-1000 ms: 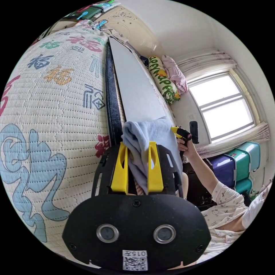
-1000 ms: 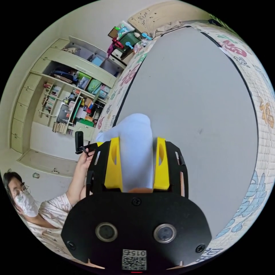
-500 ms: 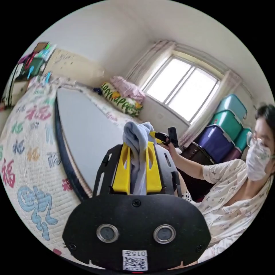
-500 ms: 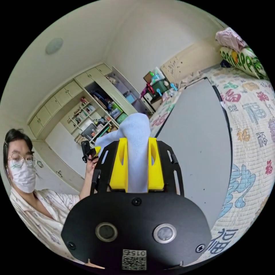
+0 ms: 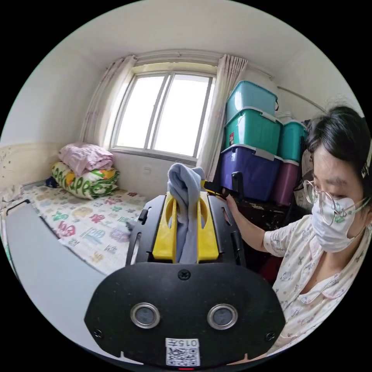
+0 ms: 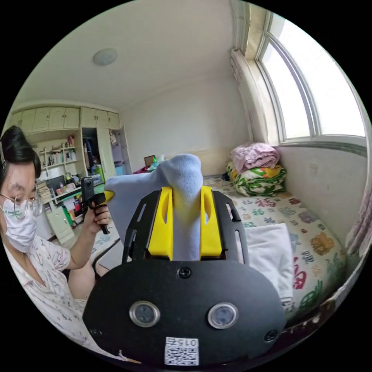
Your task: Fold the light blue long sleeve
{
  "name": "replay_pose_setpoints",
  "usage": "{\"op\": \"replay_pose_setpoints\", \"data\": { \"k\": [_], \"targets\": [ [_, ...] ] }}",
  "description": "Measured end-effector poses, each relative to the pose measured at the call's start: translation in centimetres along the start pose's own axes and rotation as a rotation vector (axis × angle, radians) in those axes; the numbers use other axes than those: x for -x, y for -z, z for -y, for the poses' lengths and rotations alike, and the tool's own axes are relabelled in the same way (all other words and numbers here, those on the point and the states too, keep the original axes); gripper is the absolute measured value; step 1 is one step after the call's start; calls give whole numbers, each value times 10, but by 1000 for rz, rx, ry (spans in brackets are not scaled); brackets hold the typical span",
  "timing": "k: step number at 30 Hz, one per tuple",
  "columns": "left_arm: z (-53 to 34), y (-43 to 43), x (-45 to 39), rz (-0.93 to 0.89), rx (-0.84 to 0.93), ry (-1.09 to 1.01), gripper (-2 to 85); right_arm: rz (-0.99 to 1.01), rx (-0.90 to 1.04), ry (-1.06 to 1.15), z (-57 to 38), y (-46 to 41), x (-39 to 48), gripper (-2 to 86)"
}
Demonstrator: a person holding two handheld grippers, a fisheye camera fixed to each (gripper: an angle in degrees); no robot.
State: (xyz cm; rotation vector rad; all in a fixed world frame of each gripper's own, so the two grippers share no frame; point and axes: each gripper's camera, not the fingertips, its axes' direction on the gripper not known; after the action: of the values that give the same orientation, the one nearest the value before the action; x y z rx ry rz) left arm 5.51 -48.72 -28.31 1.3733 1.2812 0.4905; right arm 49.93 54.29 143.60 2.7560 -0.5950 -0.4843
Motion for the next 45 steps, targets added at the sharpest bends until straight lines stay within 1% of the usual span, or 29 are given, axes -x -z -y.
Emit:
{"op": "replay_pose_setpoints", "data": {
  "k": [1,4,5,6,7,8,9,10,11,12,13,14,15,17,19,20,21,23,25,26,27,29,31,34,38,41,43,44,45],
  "targets": [
    [7,-20,8,-24,-6,8,80,-70,11,26,1,0,-12,108],
    [39,-139,68,-169,-40,109,80,-214,58,60,2,-26,-52,109],
    [43,-158,81,-185,-43,136,80,-264,90,77,1,-50,-73,109],
    [49,-196,109,-208,-46,188,80,-288,104,87,-1,-66,-85,109],
    [51,-214,124,-214,-47,215,80,-336,123,97,-7,-103,-114,109],
    [55,-251,156,-207,-46,267,81,-377,141,71,-16,-147,-150,110],
    [60,-289,190,-176,-28,310,82,-401,157,57,-21,-172,-170,108],
    [63,-325,226,-118,7,350,86,-452,200,29,-35,-225,-211,106],
    [64,-343,243,-73,31,359,87,-518,221,-14,-53,-276,-253,86],
    [67,-381,274,51,111,350,97,-572,228,-42,-63,-300,-272,76],
    [67,-418,301,217,230,329,102,-693,251,-98,-81,-343,-306,66],
    [66,-433,312,302,280,319,103,-793,281,-127,-97,-384,-332,55],
    [68,-456,324,399,343,275,100,-822,297,-125,-105,-402,-342,49],
    [80,-469,330,419,329,217,92,-836,362,-51,-138,-472,-368,32],
    [102,-476,331,411,228,171,83,-827,395,3,-161,-519,-385,18],
    [108,-481,332,410,217,160,80,-854,421,29,-175,-549,-397,10],
    [119,-496,338,399,230,151,71,-876,440,49,-182,-565,-404,7],
    [132,-529,353,362,319,133,60,-1008,510,128,-211,-621,-431,0],
    [142,-567,374,367,425,128,53,-1100,577,220,-239,-663,-455,-3],
    [144,-573,379,373,438,124,53,-1163,615,280,-261,-686,-475,-4],
    [151,-583,388,378,453,116,51,-1202,628,294,-272,-696,-488,-4],
    [167,-594,400,356,450,103,44,-1299,616,247,-297,-713,-538,-5],
    [188,-600,408,387,449,75,22,-1284,597,214,-308,-715,-569,-5],
    [229,-618,413,430,453,-2,4,-1264,631,171,-322,-722,-618,-6],
    [267,-618,418,461,446,-31,-2,-1346,653,241,-343,-730,-653,-6],
    [300,-590,419,454,453,-25,-4,-1383,637,271,-347,-714,-660,-8],
    [331,-539,414,407,493,-18,-6,-1445,629,326,-345,-700,-656,-9],
    [338,-520,411,390,497,-16,-6,-1482,641,297,-339,-684,-656,-9],
    [351,-471,404,346,473,-2,-6,-1487,635,257,-333,-672,-654,-9]
  ]
}}
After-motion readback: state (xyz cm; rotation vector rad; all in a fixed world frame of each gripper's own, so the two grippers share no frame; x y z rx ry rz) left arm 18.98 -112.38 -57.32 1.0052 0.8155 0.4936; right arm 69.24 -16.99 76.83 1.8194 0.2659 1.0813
